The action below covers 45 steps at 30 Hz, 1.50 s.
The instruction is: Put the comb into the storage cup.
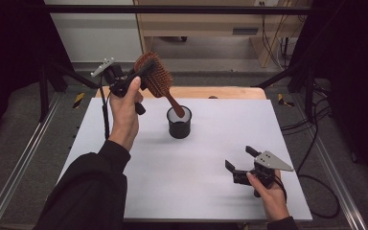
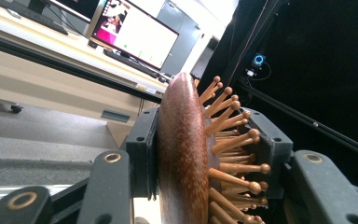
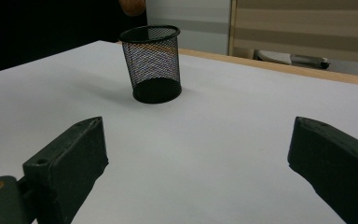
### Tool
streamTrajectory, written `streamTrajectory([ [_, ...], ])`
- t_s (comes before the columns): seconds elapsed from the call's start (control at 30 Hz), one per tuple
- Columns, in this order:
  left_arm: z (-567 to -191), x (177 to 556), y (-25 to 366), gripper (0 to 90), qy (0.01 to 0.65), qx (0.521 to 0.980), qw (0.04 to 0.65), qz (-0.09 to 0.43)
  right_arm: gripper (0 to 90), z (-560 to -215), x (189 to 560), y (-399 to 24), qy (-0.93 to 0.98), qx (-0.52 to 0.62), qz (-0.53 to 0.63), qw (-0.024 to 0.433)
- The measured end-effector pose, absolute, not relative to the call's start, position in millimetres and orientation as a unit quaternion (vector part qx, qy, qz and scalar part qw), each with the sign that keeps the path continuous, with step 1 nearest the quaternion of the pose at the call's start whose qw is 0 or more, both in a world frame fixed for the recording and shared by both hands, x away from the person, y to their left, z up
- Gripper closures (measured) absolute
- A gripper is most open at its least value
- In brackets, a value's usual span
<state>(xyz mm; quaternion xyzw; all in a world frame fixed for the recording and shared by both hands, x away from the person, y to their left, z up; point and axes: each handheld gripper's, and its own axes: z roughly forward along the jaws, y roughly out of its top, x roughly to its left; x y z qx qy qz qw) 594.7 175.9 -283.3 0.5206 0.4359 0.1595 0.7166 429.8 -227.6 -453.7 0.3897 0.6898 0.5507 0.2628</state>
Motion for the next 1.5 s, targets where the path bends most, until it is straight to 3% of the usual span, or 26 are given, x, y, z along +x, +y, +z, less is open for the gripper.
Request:
streamTrajectory([
  [0.3,-298,611,168,51.4,0.447,0.524,0.706,0.167,6.6,-454,429,-228,0.691,0.388,0.549,0.264],
  [1.5,-306,612,156,51.2,0.431,0.559,0.679,0.203,7.9,-455,431,-226,0.696,0.384,0.550,0.256],
])
